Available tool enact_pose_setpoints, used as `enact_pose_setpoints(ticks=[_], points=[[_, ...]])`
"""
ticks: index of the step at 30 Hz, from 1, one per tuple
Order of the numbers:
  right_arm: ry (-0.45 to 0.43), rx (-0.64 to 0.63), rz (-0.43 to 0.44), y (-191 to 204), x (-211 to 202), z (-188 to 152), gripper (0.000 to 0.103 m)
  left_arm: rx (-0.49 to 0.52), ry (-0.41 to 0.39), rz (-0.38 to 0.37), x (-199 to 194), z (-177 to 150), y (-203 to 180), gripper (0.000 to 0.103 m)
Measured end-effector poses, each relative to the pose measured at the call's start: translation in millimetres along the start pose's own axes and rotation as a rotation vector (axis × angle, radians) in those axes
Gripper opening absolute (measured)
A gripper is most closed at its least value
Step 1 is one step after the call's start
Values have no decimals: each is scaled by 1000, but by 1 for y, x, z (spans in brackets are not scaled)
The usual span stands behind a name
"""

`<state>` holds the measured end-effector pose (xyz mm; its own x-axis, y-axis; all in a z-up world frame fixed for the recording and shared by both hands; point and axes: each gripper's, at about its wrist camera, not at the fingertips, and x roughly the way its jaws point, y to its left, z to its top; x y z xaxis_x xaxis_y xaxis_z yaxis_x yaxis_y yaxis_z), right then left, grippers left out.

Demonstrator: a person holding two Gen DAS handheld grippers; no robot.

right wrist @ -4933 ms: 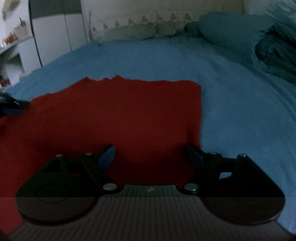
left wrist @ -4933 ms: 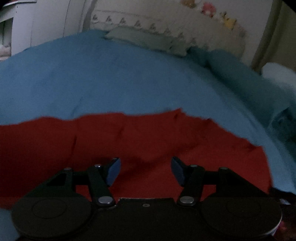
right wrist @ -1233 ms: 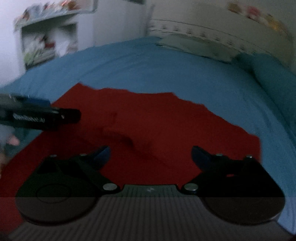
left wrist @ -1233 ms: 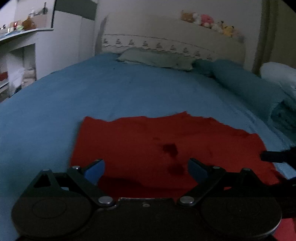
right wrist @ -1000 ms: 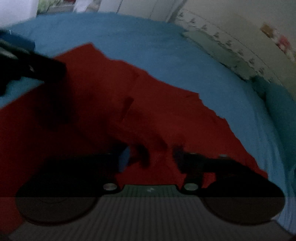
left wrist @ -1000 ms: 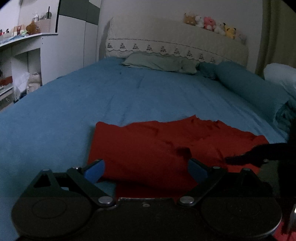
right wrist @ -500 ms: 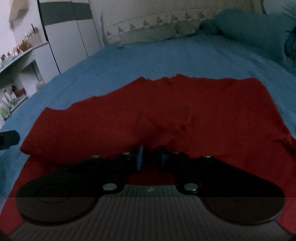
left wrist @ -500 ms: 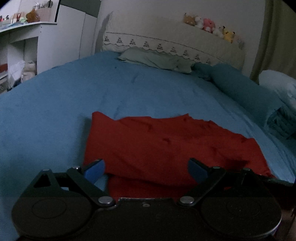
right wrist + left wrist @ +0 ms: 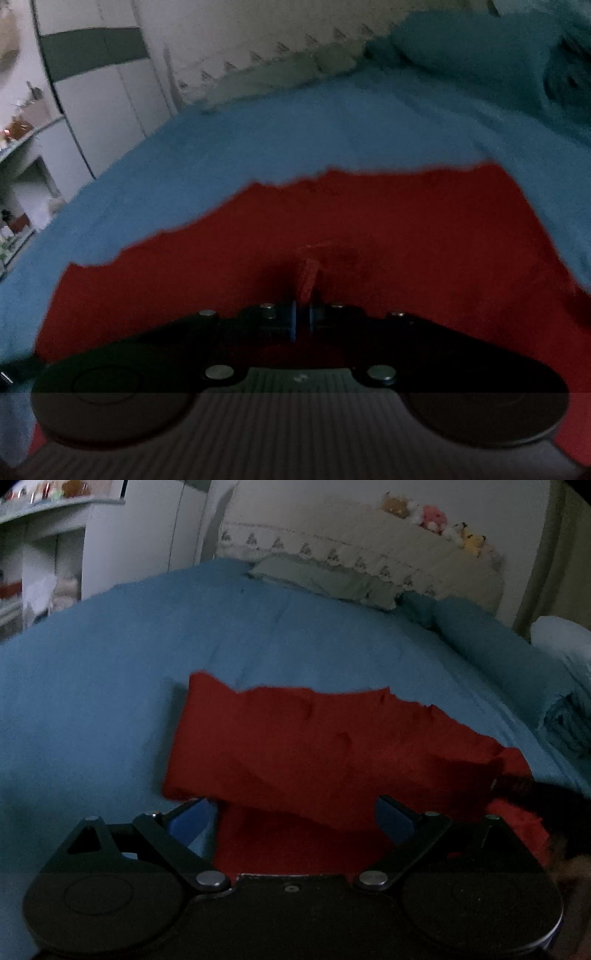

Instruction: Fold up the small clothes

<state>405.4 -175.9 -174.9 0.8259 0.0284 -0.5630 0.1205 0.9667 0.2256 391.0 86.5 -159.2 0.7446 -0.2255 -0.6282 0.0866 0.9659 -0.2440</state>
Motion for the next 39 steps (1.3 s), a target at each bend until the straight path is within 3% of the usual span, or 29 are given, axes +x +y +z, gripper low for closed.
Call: enact_pose_setpoints(ticks=[3, 6, 9, 12, 16, 18, 20, 22, 23, 27, 31, 36, 39], points=[[-70, -80, 17, 2, -16, 35, 21, -25, 55, -26, 12, -7, 2, 98], [-147, -111, -15, -13, -35, 64, 21, 3, 50, 8, 18, -9, 2, 97], [-198, -103, -85, -46, -45, 72, 21, -8, 23, 7, 24, -6, 5, 97], [-126, -59, -162, -85, -28, 55, 21, -23, 25, 21, 34, -3, 6, 97], [-58, -24, -177, -117, -5, 25, 22, -24, 19, 59, 40, -1, 5, 97], [-52, 11, -173, -122, 2, 21, 29, -42, 20, 71, 41, -2, 9, 97], [-68, 34, -222, -121, -7, 19, 63, -55, 17, 70, 41, -2, 11, 97], [-179, 20, -231, -118, -24, 13, 88, -41, 19, 73, 41, 0, 10, 97], [-226, 3, -208, -114, -33, 11, 93, -31, 21, 76, 41, -1, 9, 97], [-157, -101, -71, -93, -17, 6, 91, -10, 25, 86, 42, -2, 7, 97], [-31, -61, -65, -99, 20, -4, 92, -13, 26, 83, 44, -1, 7, 97], [-53, -77, -103, -91, 9, 3, 89, 46, 38, 94, 39, 3, 4, 94], [-125, -34, -47, -89, -38, 8, 89, 59, -29, 88, 7, 9, 5, 94]])
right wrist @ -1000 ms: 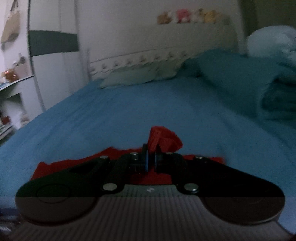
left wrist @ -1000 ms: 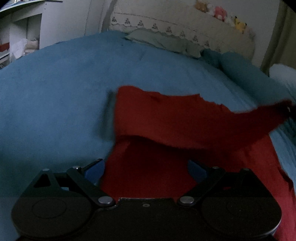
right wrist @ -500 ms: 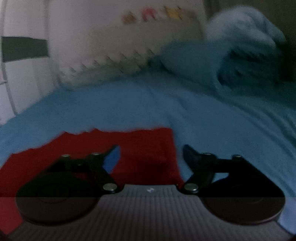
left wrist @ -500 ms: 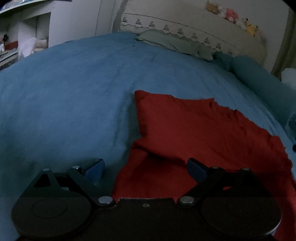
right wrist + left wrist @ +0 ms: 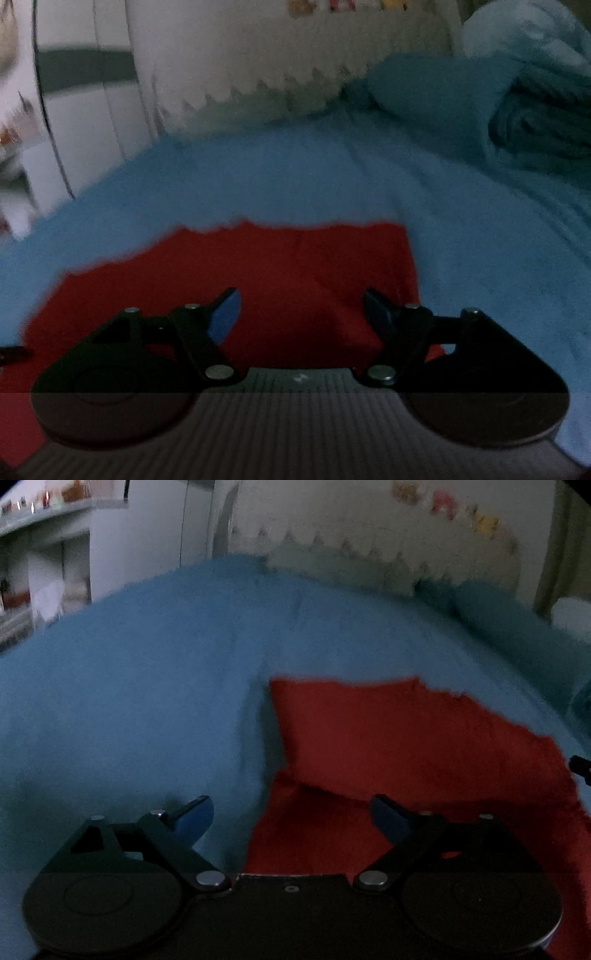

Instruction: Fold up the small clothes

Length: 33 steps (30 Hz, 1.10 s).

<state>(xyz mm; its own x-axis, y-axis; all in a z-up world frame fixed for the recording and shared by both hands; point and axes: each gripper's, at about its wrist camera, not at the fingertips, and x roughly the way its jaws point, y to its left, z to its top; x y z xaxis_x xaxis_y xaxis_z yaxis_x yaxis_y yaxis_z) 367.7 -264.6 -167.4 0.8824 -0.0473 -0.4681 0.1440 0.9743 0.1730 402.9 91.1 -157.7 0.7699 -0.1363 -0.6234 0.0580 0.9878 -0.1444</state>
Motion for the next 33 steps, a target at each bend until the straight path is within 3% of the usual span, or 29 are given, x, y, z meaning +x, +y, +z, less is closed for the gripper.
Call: enact_pose_setpoints(ticks=[3, 6, 10, 17, 23, 27, 33], points=[[-44, -22, 43, 1, -50, 16, 91, 6, -55, -4, -40, 11, -1, 96], [-70, -54, 87, 5, -100, 34, 103, 0, -81, -33, -86, 15, -3, 102], [-117, -88, 96, 1, -182, 41, 103, -4, -77, -64, -141, 9, -7, 103], [-11, -108, 54, -16, -267, 14, 103, 4, -25, -93, -200, -30, -1, 103], [104, -130, 19, -35, -300, -44, 103, -71, 55, -105, -209, -75, 12, 103], [113, -148, -8, -41, -305, -82, 103, -103, 86, -90, -207, -101, 18, 101], [118, -80, -22, -51, -304, -122, 103, -99, 97, -81, -207, -136, 22, 98]])
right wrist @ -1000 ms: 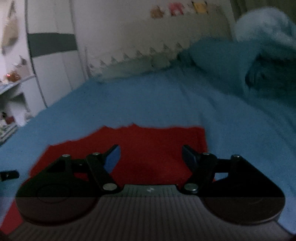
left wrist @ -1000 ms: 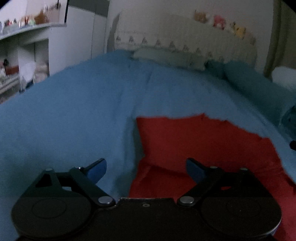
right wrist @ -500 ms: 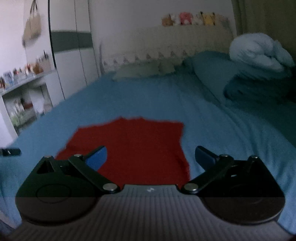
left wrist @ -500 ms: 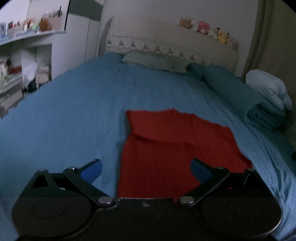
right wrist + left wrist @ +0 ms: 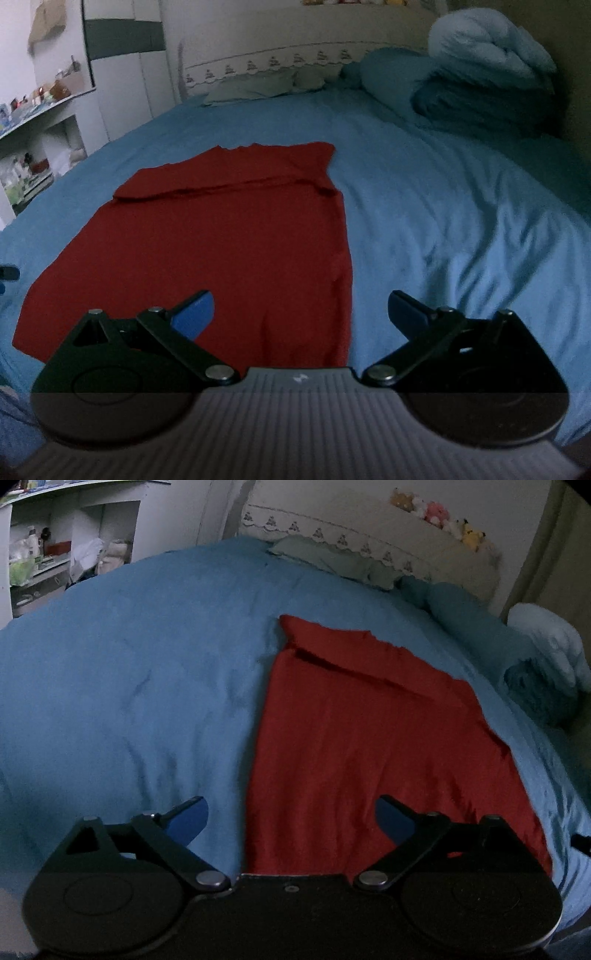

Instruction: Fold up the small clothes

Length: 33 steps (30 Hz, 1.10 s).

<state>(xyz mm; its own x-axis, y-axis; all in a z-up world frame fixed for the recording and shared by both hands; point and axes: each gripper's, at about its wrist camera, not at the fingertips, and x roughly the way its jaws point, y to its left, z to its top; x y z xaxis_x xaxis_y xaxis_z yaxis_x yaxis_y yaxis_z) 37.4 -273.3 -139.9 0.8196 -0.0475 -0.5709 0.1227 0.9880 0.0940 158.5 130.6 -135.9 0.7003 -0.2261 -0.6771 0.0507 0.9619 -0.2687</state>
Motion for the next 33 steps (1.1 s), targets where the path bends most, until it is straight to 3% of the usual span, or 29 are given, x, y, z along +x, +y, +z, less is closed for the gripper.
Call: enact_pose_setpoints(ticks=[6, 9, 16, 19, 24, 25, 27, 30, 32, 33], points=[[0, 57, 18, -4, 0, -23, 103, 4, 49, 32, 7, -29, 15, 93], [25, 69, 21, -2, 4, -28, 103, -20, 74, -5, 10, -35, 19, 89], [80, 121, -58, -9, 6, -40, 103, 58, 105, -43, 14, -45, 3, 76], [143, 156, -17, -11, 12, -45, 75, 77, 112, -38, 18, -47, -1, 72], [190, 135, 7, -4, 20, -52, 68, 70, 114, -20, 22, -48, 0, 65], [190, 140, 7, -4, 21, -52, 67, 69, 112, -12, 22, -47, 0, 61], [187, 159, 10, -5, 21, -52, 53, 67, 109, -2, 22, -48, 0, 52], [190, 194, 17, -9, 22, -49, 39, 52, 120, -3, 24, -47, 4, 34], [191, 210, 21, -8, 23, -47, 26, 32, 133, -16, 24, -45, 7, 8], [192, 219, 30, -9, 24, -46, 24, 18, 139, -26, 24, -44, 8, 7]])
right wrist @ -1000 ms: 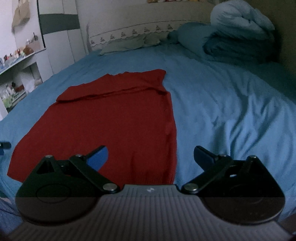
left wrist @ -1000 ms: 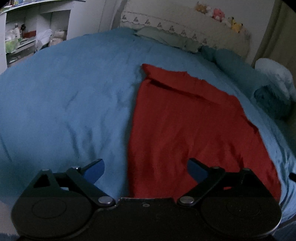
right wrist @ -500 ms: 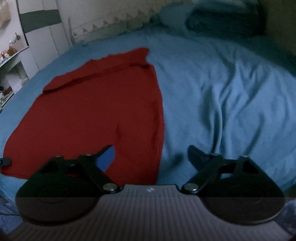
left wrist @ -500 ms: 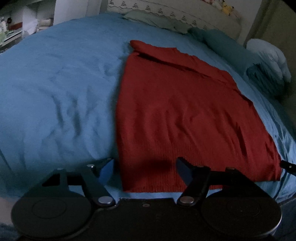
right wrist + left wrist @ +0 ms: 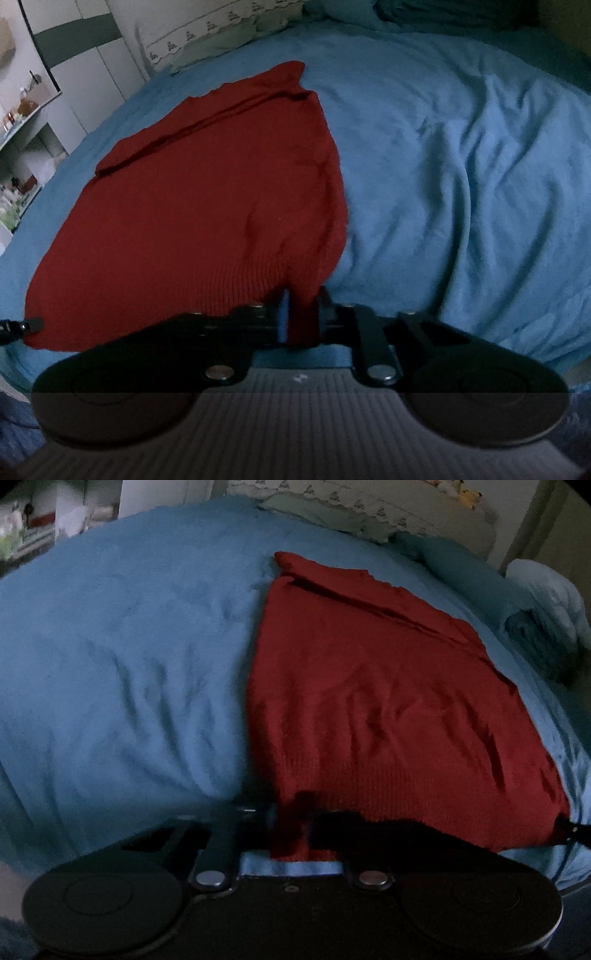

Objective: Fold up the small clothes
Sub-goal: 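Grasp the sweater hem with both grippers and fold it toward the collar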

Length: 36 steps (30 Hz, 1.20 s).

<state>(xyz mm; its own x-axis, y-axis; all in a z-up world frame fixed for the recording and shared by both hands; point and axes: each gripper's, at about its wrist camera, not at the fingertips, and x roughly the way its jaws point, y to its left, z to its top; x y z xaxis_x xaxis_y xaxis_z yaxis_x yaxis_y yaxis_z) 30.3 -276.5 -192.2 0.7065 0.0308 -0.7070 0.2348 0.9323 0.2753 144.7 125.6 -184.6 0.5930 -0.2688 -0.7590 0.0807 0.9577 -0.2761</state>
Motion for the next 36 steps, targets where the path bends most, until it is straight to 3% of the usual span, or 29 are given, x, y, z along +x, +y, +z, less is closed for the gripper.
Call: enact_pose_setpoints(ticks=[4, 13, 17, 23, 27, 31, 36], points=[[-1, 16, 23, -1, -4, 4, 22, 27, -4, 14, -6, 4, -7, 5], [-52, 111, 192, 1, -39, 49, 22, -32, -71, -94, -51, 44, -10, 5], [-74, 103, 251, 10, -49, 91, 22, -33, -121, -153, -66, 88, -18, 5], [-125, 93, 320, 25, -29, 189, 22, -29, -204, -187, -57, 187, -35, 5], [-151, 119, 353, 32, 17, 264, 22, -47, -255, -176, -20, 267, -46, 5], [-160, 120, 302, 40, 93, 332, 22, -69, -275, -132, 48, 329, -51, 5], [-131, 171, 234, 29, 203, 370, 21, -171, -228, -71, 157, 364, -38, 5]])
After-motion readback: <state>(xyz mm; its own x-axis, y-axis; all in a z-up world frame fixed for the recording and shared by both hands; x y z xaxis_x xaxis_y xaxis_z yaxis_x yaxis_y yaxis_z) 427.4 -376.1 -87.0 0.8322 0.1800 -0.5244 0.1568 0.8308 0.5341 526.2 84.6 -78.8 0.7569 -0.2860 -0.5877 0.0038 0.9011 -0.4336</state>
